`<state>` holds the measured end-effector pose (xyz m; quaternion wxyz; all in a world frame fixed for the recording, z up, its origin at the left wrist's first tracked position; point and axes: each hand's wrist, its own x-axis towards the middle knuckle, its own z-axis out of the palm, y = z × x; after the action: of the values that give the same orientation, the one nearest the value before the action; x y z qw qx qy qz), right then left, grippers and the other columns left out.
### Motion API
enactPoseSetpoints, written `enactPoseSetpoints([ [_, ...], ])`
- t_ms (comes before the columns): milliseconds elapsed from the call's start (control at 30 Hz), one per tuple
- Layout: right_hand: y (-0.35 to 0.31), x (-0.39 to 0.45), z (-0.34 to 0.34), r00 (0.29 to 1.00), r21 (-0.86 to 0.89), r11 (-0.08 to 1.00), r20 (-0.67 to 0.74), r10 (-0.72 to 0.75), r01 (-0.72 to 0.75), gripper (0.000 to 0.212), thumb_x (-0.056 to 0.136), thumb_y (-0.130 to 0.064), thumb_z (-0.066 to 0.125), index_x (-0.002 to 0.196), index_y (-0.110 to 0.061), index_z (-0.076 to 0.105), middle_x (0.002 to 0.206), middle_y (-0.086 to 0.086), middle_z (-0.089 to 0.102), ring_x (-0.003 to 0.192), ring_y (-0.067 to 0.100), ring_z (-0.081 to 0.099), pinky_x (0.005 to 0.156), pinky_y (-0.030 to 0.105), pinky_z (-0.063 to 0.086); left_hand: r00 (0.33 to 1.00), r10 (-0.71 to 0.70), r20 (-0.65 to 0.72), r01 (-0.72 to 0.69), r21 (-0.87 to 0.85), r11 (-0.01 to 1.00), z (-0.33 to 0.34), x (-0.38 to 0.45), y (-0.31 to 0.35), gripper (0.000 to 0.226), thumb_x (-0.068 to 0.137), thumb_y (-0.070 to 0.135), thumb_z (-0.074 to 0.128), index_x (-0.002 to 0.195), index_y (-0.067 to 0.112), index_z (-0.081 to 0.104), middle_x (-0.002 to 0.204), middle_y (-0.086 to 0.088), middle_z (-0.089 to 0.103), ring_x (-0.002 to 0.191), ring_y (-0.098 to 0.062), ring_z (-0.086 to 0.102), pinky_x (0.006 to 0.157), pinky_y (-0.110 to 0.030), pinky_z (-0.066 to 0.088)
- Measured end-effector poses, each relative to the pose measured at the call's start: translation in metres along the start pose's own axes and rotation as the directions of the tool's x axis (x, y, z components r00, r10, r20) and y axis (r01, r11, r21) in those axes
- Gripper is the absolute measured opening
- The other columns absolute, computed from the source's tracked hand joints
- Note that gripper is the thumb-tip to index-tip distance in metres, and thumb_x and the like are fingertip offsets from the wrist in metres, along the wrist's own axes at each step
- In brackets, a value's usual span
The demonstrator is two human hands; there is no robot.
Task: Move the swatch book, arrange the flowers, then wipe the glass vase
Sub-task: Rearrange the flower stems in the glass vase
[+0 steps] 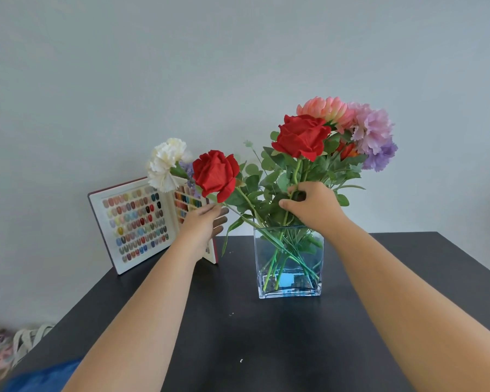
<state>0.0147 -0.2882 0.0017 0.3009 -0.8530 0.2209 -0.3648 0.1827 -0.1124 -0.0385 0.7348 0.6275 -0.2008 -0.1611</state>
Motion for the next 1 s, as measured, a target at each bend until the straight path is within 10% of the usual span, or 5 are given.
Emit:
enactPoseSetpoints([
  [300, -0.005, -0.008, -0.003, 1.000, 0.015, 1.000, -0.004, 0.016, -0.016, 0.035, 0.078, -0.040, 0.073, 0.106, -0.021, 0.067, 0.071, -0.013, 0.056, 0.065, 0.001, 0.052, 0.048, 0.012, 0.032, 0.997, -0.016, -0.071, -0.004, -0.264, 0.965, 0.023, 0.020, 0.016, 0.018, 0.098, 0.002, 0.047, 0.096, 0.013, 0.061, 0.083, -0.002, 0.064, 0.075, -0.015, 0.058, 0.061, -0.024, 0.055],
  [433, -0.014, -0.020, 0.005, 1.000, 0.103, 0.995, -0.025, 0.010, -0.008, 0.071, 0.073, -0.046, 0.076, 0.133, -0.019, 0.049, 0.110, -0.005, 0.062, 0.098, 0.012, 0.059, 0.076, 0.022, 0.043, 0.987, 0.120, -0.103, -0.134, -0.140, 0.981, 0.025, 0.005, 0.017, 0.004, 0.078, 0.019, 0.067, 0.080, 0.023, 0.068, 0.069, 0.009, 0.070, 0.066, -0.008, 0.066, 0.067, -0.027, 0.058],
  [700, -0.029, -0.069, 0.044, 0.788, -0.007, 0.973, -0.586, -0.189, 0.229, 0.079, 0.066, -0.023, 0.081, 0.129, -0.010, 0.036, 0.143, 0.019, 0.031, 0.128, 0.030, 0.026, 0.106, 0.052, 0.022, 0.938, 0.326, -0.120, -0.312, 0.124, 0.942, 0.027, -0.015, 0.021, 0.020, 0.091, 0.013, 0.060, 0.071, 0.012, 0.064, 0.064, -0.001, 0.064, 0.060, -0.016, 0.063, 0.061, -0.032, 0.050],
  [900, -0.034, -0.052, 0.050, 0.883, -0.057, 0.935, -0.313, -0.350, 0.351, 0.071, 0.071, -0.025, 0.082, 0.130, -0.001, 0.050, 0.125, 0.016, 0.047, 0.117, 0.031, 0.045, 0.101, 0.040, 0.039, 0.899, 0.437, -0.022, -0.409, 0.314, 0.857, 0.033, -0.025, 0.037, 0.026, 0.086, 0.029, 0.066, 0.076, 0.006, 0.071, 0.073, -0.013, 0.072, 0.075, -0.033, 0.069, 0.075, -0.048, 0.058],
  [1000, -0.036, -0.033, 0.047, 0.934, -0.065, 0.958, -0.213, -0.288, 0.281, 0.049, 0.073, -0.030, 0.080, 0.111, -0.005, 0.063, 0.111, 0.010, 0.053, 0.104, 0.031, 0.052, 0.086, 0.035, 0.045, 0.848, 0.529, 0.015, -0.483, 0.432, 0.762, 0.043, -0.027, 0.047, 0.033, 0.082, 0.034, 0.067, 0.054, 0.018, 0.060, 0.052, 0.010, 0.062, 0.054, -0.002, 0.055, 0.058, -0.024, 0.044],
])
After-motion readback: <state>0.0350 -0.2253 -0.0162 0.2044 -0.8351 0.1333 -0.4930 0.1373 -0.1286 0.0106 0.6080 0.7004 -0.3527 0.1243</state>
